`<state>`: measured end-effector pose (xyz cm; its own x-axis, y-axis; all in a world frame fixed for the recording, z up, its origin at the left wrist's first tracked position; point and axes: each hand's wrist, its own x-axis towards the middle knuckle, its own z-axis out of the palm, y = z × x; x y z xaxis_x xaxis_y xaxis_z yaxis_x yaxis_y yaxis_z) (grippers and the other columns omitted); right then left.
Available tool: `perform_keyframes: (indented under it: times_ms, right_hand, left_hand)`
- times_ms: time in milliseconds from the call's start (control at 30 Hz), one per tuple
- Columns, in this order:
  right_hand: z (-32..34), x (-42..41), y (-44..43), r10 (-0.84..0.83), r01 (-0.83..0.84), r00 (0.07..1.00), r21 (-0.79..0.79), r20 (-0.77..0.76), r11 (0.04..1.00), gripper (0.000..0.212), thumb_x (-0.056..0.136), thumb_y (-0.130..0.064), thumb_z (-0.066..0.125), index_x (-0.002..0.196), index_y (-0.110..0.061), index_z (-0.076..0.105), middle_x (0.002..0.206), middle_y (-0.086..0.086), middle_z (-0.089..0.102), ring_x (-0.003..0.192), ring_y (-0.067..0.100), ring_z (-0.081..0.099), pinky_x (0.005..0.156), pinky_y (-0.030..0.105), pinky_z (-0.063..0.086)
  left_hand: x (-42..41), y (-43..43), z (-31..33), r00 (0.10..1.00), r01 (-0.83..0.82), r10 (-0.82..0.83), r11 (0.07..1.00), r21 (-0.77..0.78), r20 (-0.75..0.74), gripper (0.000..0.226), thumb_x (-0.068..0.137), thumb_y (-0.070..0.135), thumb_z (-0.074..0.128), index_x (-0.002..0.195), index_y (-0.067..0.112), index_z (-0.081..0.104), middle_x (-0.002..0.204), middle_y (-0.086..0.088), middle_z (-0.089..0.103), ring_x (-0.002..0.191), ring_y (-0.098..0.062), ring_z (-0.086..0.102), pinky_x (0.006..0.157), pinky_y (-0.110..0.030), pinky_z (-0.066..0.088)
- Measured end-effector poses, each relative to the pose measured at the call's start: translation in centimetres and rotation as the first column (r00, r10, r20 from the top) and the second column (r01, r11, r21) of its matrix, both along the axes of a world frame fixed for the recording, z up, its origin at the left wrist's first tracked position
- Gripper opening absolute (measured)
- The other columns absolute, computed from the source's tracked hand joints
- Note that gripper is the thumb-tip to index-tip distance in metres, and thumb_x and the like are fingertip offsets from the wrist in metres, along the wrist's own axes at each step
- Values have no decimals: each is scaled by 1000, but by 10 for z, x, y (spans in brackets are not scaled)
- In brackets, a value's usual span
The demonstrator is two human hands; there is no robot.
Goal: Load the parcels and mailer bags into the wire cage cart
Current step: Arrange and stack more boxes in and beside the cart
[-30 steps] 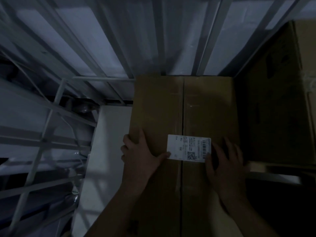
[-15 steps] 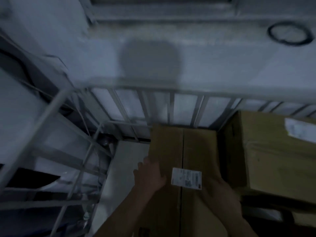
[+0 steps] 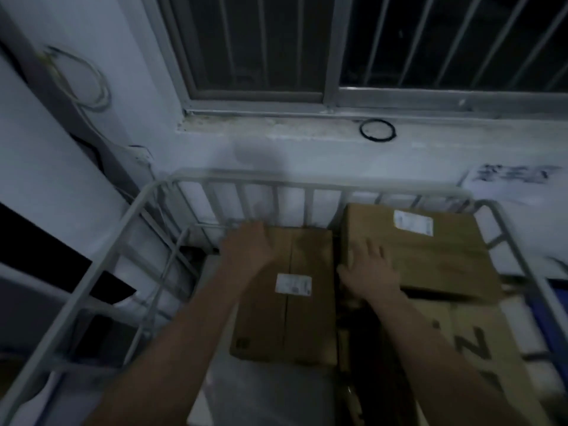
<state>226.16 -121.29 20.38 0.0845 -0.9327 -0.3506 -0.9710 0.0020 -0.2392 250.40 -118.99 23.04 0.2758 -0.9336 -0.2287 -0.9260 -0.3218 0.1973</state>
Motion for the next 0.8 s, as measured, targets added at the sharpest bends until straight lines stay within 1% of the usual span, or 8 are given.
perform_keyframes:
  times_ms: [67, 133, 200, 333, 500, 567, 667, 800]
  right_hand:
    - [23, -10, 15, 36, -36, 999, -50, 0, 998, 68, 96, -51, 44, 156, -25, 23, 162, 8, 21, 147, 33, 20, 115, 54, 25]
    - [43, -25, 29, 57, -54, 998, -86, 34, 995, 66, 96, -50, 45, 154, -24, 27, 161, 6, 24, 145, 32, 24, 114, 52, 28]
    - [54, -46, 47, 61, -51, 995, -123, 78, 991, 65, 94, -50, 47, 152, -24, 33, 159, 5, 29, 142, 31, 30, 111, 51, 33]
    - [71, -96, 77, 46, -29, 992, -146, 119, 989, 61, 92, -49, 52, 145, -22, 43, 150, 6, 41, 134, 31, 40, 106, 47, 40]
    - [94, -154, 115, 12, 10, 988, -149, 151, 989, 61, 91, -51, 49, 144, -20, 47, 144, 8, 44, 130, 32, 44, 105, 44, 42]
    - [102, -169, 124, -8, 30, 991, -167, 130, 985, 61, 91, -49, 51, 143, -17, 47, 144, 10, 42, 130, 33, 44, 105, 43, 43]
    - [111, -176, 138, -19, 42, 993, -197, 120, 979, 60, 93, -48, 51, 143, -15, 47, 146, 11, 40, 131, 33, 42, 106, 43, 42]
    - [117, -175, 158, -33, 71, 985, -222, 172, 973, 57, 97, -46, 49, 147, -20, 43, 149, 10, 38, 135, 32, 39, 108, 43, 39]
  left_hand:
    - [-18, 22, 24, 997, -56, 56, 998, 1, -49, 59, 84, 55, 40, 131, 20, 51, 131, -13, 52, 117, -33, 54, 95, -49, 48]
    - [-35, 43, 39, 996, -83, 82, 996, -29, -31, 63, 87, 58, 44, 140, 24, 45, 136, -13, 48, 121, -34, 52, 98, -48, 48]
    - [-54, 62, 51, 997, -81, 82, 995, -53, 11, 64, 90, 59, 46, 142, 23, 43, 138, -13, 47, 122, -33, 51, 98, -46, 47]
    - [-97, 96, 65, 998, -69, 68, 996, -62, -17, 64, 93, 56, 48, 145, 19, 42, 138, -14, 48, 123, -34, 50, 96, -42, 45]
    - [-135, 135, 81, 982, -91, 76, 993, -80, -173, 63, 97, 51, 49, 150, 21, 36, 144, -17, 44, 128, -32, 47, 92, -35, 40]
    - [-150, 142, 85, 981, -93, 73, 989, -112, -177, 58, 97, 49, 50, 146, 18, 43, 140, -16, 47, 124, -31, 49, 91, -35, 42]
    - [-172, 147, 87, 987, -26, 3, 990, -141, -161, 50, 96, 47, 51, 130, 11, 53, 125, -14, 55, 107, -26, 55, 77, -31, 44]
    - [-178, 152, 87, 991, 23, -39, 992, -124, -129, 40, 91, 55, 47, 105, 18, 56, 100, -5, 56, 88, -20, 57, 73, -33, 52]
